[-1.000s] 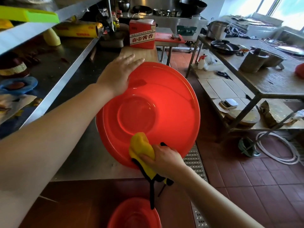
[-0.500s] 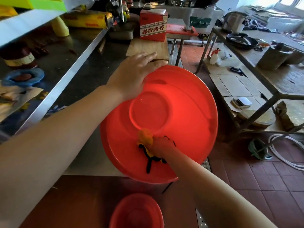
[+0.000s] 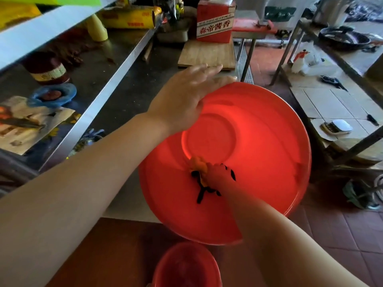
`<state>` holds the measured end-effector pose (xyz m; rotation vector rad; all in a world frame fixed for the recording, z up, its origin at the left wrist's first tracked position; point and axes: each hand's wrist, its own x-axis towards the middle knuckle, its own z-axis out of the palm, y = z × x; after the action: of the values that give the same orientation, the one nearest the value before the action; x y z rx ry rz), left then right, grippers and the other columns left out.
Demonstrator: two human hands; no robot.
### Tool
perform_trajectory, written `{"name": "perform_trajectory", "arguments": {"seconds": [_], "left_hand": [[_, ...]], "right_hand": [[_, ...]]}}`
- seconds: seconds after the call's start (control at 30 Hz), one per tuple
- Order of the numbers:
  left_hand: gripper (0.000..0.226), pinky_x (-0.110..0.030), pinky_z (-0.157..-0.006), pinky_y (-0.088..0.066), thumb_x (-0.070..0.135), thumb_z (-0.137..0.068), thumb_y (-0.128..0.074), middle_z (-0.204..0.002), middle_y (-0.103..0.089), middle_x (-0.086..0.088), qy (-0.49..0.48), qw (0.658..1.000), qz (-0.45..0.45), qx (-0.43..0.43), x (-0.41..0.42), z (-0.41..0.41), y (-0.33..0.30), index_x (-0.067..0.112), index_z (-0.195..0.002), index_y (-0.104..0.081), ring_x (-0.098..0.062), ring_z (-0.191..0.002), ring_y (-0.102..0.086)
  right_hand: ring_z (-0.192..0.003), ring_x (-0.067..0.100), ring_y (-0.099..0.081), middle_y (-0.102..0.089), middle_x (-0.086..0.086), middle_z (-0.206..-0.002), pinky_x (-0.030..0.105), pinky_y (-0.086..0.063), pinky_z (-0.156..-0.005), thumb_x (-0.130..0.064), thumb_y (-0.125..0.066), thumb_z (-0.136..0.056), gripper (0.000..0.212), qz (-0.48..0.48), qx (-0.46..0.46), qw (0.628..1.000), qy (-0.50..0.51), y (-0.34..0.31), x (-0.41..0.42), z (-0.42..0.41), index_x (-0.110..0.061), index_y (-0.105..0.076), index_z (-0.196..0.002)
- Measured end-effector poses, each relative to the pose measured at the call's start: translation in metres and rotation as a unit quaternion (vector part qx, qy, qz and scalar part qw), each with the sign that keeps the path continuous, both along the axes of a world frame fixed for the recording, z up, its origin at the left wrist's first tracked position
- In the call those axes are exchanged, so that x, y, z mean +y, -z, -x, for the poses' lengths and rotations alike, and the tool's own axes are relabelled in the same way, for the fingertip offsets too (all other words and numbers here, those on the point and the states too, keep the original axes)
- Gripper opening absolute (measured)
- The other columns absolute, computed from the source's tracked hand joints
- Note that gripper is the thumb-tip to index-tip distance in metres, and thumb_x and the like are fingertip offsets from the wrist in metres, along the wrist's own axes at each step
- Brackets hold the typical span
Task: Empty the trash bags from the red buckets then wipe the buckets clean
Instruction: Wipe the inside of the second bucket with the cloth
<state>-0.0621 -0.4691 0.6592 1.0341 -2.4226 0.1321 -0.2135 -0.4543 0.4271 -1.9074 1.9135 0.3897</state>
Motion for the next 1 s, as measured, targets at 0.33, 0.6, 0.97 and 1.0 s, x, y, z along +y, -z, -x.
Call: {"name": "perform_trajectory", "arguments": {"seconds": [0.33,0.6,0.97,1.0], "left_hand": [[0.063,-0.047,-0.113,-0.030,0.003,-0.091,-0.041,-0.155,-0.040,-0.003,0.005,1.000,-0.007,-0.020,0.000,0.005,-0.006,0.030,-0.148,-0.042,-0.031,-0.143,-0.032],[0.062,-0.044,-0.114,-0.026,0.003,-0.094,-0.048,-0.155,-0.039,-0.001,0.025,0.999,-0.014,-0.017,0.004,0.017,-0.009,0.033,-0.148,-0.042,-0.026,-0.144,-0.032],[0.067,-0.042,-0.115,-0.024,-0.003,-0.090,-0.049,-0.156,-0.037,0.001,0.023,0.998,-0.064,0.007,-0.008,0.004,-0.012,0.032,-0.147,-0.043,-0.027,-0.143,-0.031],[0.068,-0.044,-0.116,-0.025,-0.003,-0.090,-0.049,-0.156,-0.037,0.001,0.023,0.997,-0.066,0.011,-0.009,0.003,-0.011,0.033,-0.147,-0.043,-0.027,-0.143,-0.031]], "right_hand": [[-0.122,0.033,-0.053,-0.054,0.015,-0.136,0.037,-0.043,-0.087,-0.042,-0.039,-0.102,0.047,-0.016,-0.041,0.998,-0.042,-0.028,0.035,0.002,-0.009,-0.045,-0.135],[-0.103,0.032,-0.063,-0.066,0.007,-0.112,0.039,-0.048,-0.079,-0.062,-0.043,-0.092,0.048,0.017,-0.069,0.995,-0.067,-0.061,0.117,0.025,-0.022,-0.058,-0.114],[-0.113,0.024,-0.052,-0.061,0.000,-0.116,0.038,-0.039,-0.096,-0.068,-0.043,-0.090,0.051,0.045,-0.107,0.991,-0.065,-0.108,0.189,0.044,-0.024,-0.053,-0.115],[-0.115,0.024,-0.051,-0.060,0.000,-0.118,0.039,-0.038,-0.099,-0.068,-0.042,-0.090,0.052,0.056,-0.086,0.993,-0.066,-0.106,0.186,0.044,-0.025,-0.053,-0.117]]}}
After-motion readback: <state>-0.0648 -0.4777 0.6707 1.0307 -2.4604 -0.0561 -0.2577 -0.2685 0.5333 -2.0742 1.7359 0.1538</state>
